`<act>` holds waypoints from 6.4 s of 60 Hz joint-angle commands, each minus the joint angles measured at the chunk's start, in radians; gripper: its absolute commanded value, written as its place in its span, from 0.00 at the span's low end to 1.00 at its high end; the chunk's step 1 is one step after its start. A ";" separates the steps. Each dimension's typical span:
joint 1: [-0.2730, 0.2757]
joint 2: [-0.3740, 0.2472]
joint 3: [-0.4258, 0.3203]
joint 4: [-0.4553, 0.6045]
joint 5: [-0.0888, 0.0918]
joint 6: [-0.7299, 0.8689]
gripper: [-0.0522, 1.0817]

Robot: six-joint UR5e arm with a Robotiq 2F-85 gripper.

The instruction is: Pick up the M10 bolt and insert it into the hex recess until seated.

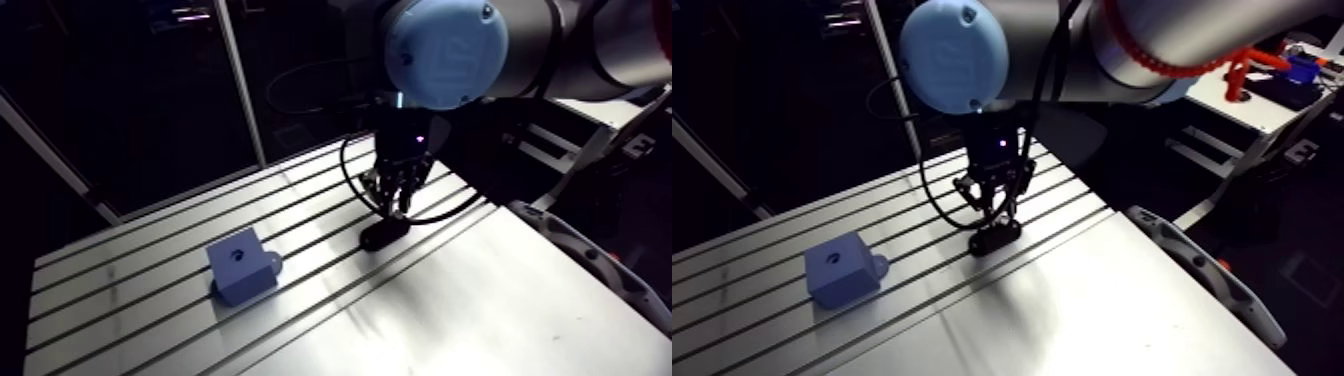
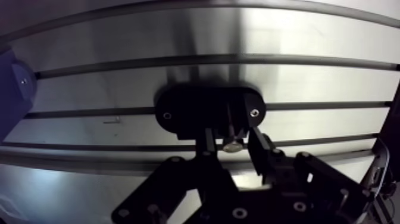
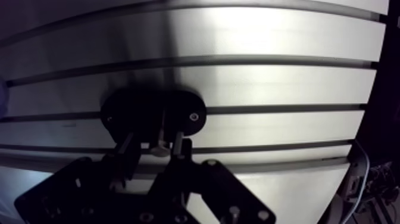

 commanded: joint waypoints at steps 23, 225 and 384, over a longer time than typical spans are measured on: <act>-0.001 -0.001 0.001 0.000 -0.001 -0.001 0.59; 0.051 -0.136 -0.178 0.258 0.020 0.009 0.81; 0.534 0.074 -0.442 0.560 -0.045 0.101 0.90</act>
